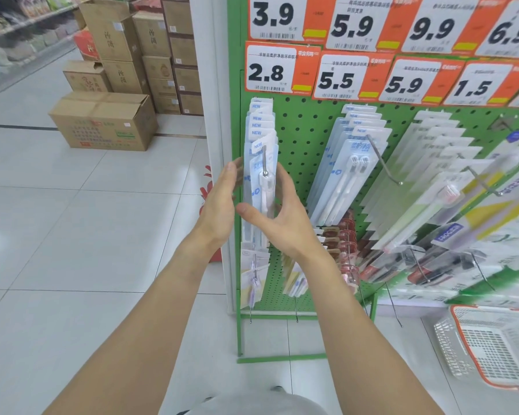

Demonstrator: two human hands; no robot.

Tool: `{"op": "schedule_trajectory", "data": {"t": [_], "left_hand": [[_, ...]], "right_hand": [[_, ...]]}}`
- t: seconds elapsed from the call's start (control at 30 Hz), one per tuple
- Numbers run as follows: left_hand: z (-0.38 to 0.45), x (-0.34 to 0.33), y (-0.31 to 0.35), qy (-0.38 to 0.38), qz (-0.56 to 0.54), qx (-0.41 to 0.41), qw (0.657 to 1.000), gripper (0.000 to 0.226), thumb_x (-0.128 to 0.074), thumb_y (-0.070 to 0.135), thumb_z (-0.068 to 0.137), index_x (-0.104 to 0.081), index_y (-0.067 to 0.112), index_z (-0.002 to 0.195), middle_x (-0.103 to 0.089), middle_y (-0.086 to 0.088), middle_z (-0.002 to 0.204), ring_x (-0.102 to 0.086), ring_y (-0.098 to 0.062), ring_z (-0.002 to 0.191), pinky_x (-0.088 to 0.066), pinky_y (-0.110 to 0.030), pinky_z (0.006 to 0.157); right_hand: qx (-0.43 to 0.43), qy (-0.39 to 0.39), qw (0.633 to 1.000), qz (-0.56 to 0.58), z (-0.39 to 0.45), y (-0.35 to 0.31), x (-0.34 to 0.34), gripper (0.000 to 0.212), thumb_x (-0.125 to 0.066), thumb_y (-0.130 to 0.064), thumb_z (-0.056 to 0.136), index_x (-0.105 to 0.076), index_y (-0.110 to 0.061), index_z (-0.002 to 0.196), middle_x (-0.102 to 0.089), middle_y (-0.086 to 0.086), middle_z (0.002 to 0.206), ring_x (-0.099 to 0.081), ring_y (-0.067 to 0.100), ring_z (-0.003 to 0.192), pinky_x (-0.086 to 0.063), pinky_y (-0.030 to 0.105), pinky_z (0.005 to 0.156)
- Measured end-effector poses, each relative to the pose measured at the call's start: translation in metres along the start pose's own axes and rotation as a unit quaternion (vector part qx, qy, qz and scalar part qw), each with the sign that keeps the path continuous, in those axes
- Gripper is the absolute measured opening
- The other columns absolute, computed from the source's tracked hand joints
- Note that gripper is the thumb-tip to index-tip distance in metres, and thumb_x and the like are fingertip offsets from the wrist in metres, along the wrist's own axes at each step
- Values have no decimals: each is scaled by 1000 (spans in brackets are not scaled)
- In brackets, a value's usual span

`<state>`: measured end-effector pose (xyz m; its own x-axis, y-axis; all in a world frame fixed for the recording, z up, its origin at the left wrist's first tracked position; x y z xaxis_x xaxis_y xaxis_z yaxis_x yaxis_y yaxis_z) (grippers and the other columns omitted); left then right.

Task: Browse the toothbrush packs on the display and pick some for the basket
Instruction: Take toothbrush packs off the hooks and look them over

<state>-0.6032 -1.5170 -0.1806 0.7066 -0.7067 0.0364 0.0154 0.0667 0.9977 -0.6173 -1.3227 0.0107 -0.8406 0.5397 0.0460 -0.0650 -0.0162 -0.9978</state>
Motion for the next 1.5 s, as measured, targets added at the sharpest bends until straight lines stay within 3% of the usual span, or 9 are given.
{"op": "schedule_trajectory", "data": {"t": [0.1, 0.23, 0.4, 0.53, 0.73, 0.9, 1.03, 1.2, 1.5], "left_hand": [[-73, -22, 146, 43, -5, -22, 999, 67, -19, 64, 98, -46, 28, 148, -50, 13, 150, -42, -3, 141, -33, -27, 115], [-112, -25, 182, 191, -39, -110, 975, 39, -36, 41, 98, -63, 22, 119, -66, 9, 121, -59, -10, 121, -44, -40, 108], [-143, -40, 194, 355, -45, -228, 905, 22, -52, 1, 92, -59, 22, 89, -61, 7, 85, -57, -4, 79, -46, -18, 72], [-166, -72, 195, 265, 11, -329, 907, 24, -53, -1, 92, -58, 22, 93, -59, 16, 80, -56, -10, 67, -45, -22, 65], [-150, -128, 178, -29, 132, -84, 987, 34, -59, 12, 97, -56, 21, 129, -65, 9, 114, -62, -3, 97, -54, -26, 87], [-114, -148, 164, -10, 173, -57, 983, 52, -52, 12, 98, -40, 16, 148, -48, 3, 148, -47, -10, 134, -40, -36, 114], [-96, -157, 169, -1, 155, -18, 988, 52, -54, 12, 96, -44, 22, 145, -53, 12, 138, -49, -1, 123, -40, -18, 102], [-88, -158, 164, 22, 132, -28, 991, 24, -62, 15, 95, -58, 29, 114, -63, 22, 105, -58, 11, 99, -46, -11, 87], [-97, -152, 156, 13, 39, -31, 999, 7, -66, 15, 97, -64, 16, 103, -77, 6, 94, -74, -11, 88, -59, -35, 81]], "right_hand": [[22, 34, 988, -148, -7, 12, 8, 113, -78, -59, 78, -11, -26, 162, -23, -14, 166, -23, -1, 150, -26, 40, 125], [9, 69, 984, -161, -12, 42, 23, 103, -78, -54, 82, -17, -31, 161, -24, -20, 164, -24, -5, 148, -27, 28, 122], [74, 242, 959, -127, -30, 51, 44, 30, -78, -19, 89, -68, -20, 118, -71, -11, 113, -67, 5, 106, -55, 33, 97], [104, 348, 929, -69, -40, 47, 65, 11, -73, -13, 92, -69, -24, 91, -73, -6, 86, -69, 14, 81, -59, 38, 80], [161, 400, 896, -105, -44, 46, 88, 24, -64, -1, 94, -72, -18, 109, -68, 2, 113, -67, 6, 103, -56, 24, 86], [88, 321, 927, -170, -33, 57, 109, 62, -58, -11, 98, -38, -25, 155, -39, -4, 158, -47, -9, 130, -49, 22, 101], [11, 242, 952, -189, -21, 66, 118, 75, -56, -24, 99, -14, -40, 159, -46, -3, 156, -68, 3, 105, -57, 33, 89], [5, 230, 959, -163, -19, 73, 119, 73, -57, -37, 95, -20, -42, 158, -47, -14, 154, -52, 11, 136, -49, 46, 108], [51, 290, 950, -105, -47, 82, 110, 58, -62, -22, 93, -50, -37, 147, -62, -13, 139, -64, 14, 120, -54, 40, 101]]}}
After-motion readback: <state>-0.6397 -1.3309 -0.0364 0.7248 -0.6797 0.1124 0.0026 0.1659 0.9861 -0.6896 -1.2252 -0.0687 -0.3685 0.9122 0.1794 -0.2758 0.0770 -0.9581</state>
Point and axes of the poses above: each hand's wrist, its own z-axis towards the middle knuckle, its own x-axis out of the back of the hand, y = z × x, the point moved 1 cm from there along z, towards the middle knuckle
